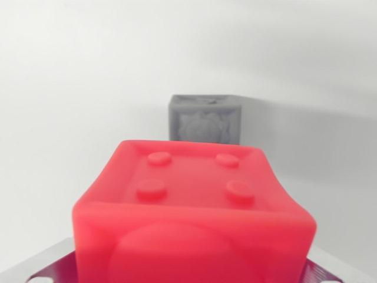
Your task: Destack cube
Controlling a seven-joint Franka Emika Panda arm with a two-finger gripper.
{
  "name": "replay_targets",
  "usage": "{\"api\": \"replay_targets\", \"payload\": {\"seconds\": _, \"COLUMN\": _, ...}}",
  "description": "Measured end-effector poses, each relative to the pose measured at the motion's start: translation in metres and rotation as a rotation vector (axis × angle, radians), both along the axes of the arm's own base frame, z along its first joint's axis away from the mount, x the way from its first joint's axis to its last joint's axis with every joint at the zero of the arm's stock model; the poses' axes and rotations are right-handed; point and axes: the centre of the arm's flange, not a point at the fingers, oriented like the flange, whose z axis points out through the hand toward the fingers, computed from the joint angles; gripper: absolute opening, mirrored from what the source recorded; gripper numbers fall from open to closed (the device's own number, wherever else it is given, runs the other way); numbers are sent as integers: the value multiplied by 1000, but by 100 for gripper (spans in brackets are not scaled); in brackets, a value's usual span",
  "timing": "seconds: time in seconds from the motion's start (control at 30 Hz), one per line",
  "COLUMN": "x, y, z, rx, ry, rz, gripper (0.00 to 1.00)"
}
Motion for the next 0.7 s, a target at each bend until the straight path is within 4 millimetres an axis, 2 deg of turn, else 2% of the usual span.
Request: {"api": "replay_targets", "payload": {"seconds": 0.7, "x": 4, "y": 38, "z": -5, "rx": -2, "ry": 4, "rz": 33, "gripper": 0}}
